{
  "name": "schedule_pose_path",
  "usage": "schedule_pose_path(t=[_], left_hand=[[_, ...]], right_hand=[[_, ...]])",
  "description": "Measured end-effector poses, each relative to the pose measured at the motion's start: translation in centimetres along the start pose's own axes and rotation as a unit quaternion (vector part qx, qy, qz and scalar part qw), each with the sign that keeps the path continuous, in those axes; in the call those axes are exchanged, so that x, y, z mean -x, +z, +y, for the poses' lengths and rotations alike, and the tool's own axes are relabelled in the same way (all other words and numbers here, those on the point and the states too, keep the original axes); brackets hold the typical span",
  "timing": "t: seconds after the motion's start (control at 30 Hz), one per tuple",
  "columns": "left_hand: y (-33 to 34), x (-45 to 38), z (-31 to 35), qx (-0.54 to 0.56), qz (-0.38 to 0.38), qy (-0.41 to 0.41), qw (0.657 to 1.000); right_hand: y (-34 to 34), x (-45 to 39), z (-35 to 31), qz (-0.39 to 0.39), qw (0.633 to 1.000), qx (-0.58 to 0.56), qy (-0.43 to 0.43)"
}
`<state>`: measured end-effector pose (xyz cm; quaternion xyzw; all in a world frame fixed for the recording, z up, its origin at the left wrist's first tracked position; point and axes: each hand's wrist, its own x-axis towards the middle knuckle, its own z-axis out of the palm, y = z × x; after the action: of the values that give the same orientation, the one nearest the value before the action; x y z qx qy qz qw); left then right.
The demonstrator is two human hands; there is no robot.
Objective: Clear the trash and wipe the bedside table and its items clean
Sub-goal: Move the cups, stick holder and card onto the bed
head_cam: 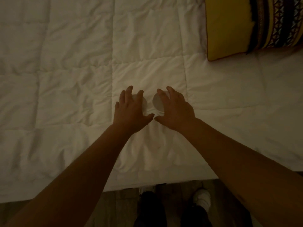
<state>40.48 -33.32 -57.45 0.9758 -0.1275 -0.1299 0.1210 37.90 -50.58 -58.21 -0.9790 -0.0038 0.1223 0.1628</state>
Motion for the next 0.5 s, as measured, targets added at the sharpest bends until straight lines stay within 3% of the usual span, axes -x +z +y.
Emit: schedule_pose_path(t=[0.27,0.5], left_hand=[[-1.2,-0.6,4.5,-0.029,0.026,0.045,0.998],[-0.3,-1.3,14.2,-0.077,0.005,0.164,0.983]], right_hand=[[-1.8,2.8,2.1,0.036,0.999,-0.019,0.026],[-4.2,8.7,9.5,0.086,0.987,-0.052,0.122]])
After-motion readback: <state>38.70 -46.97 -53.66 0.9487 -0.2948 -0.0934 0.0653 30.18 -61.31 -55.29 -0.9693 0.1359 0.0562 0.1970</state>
